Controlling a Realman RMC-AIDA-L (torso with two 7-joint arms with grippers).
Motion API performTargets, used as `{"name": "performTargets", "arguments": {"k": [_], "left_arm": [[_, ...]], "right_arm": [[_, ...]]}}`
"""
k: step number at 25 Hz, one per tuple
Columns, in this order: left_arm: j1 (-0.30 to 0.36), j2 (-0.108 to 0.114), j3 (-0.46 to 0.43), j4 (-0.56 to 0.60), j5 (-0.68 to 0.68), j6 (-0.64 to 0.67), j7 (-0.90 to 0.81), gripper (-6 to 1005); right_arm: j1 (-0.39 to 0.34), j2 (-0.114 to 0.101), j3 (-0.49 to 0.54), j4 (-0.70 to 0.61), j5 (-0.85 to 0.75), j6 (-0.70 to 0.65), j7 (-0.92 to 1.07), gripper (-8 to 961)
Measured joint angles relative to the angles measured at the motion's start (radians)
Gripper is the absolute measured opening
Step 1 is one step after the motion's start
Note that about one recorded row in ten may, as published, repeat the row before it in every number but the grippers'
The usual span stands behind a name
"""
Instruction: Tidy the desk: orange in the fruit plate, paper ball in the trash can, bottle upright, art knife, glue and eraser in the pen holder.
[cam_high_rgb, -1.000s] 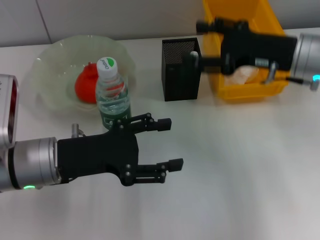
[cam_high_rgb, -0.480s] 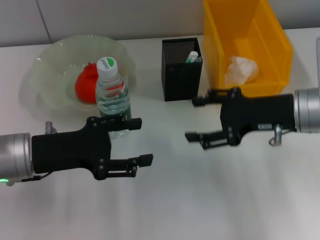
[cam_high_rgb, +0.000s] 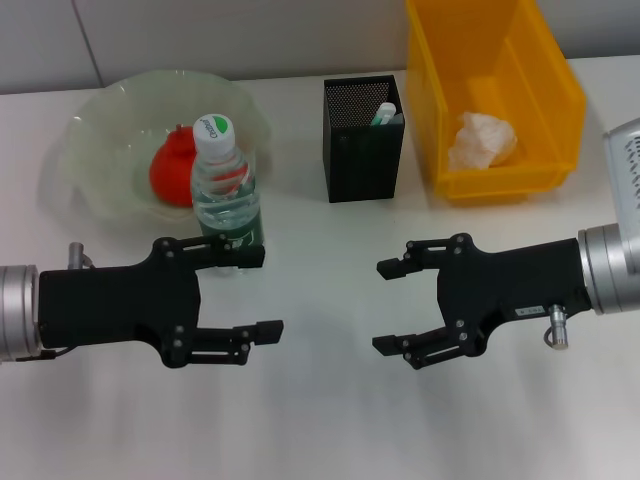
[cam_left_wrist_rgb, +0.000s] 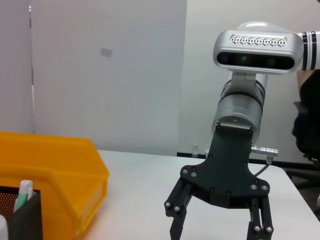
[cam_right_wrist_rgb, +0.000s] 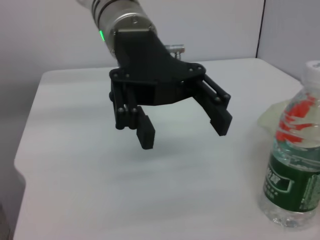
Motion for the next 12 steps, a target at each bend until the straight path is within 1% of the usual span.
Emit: {"name": "performTargets", "arguments": {"k": [3,5,7,12], "left_arm": [[-0.007,-0.008,-0.002,0.003,0.016,0.000,0.001,808],[-0.007,-0.008,-0.002,0.003,0.016,0.000,0.001,808],[-0.019,-0.028,-0.005,0.004,0.041,-0.013,0.002,808],[-0.025,-0.033,-0.006,0.000,0.045,-0.022,0.003,808]], "right_arm": [[-0.003,0.000,-0.004,-0.018,-0.004,-0.006,0.013,825],[-0.006,0.000,-0.001,-0.031,-0.004,-0.019,0.016,825],[-0.014,-0.001,0.004,-0.050,-0.004,-0.032,0.016,825],[-0.036,-0.001,0.006,-0.081,-0.005,-0.035,0.016,826]]}}
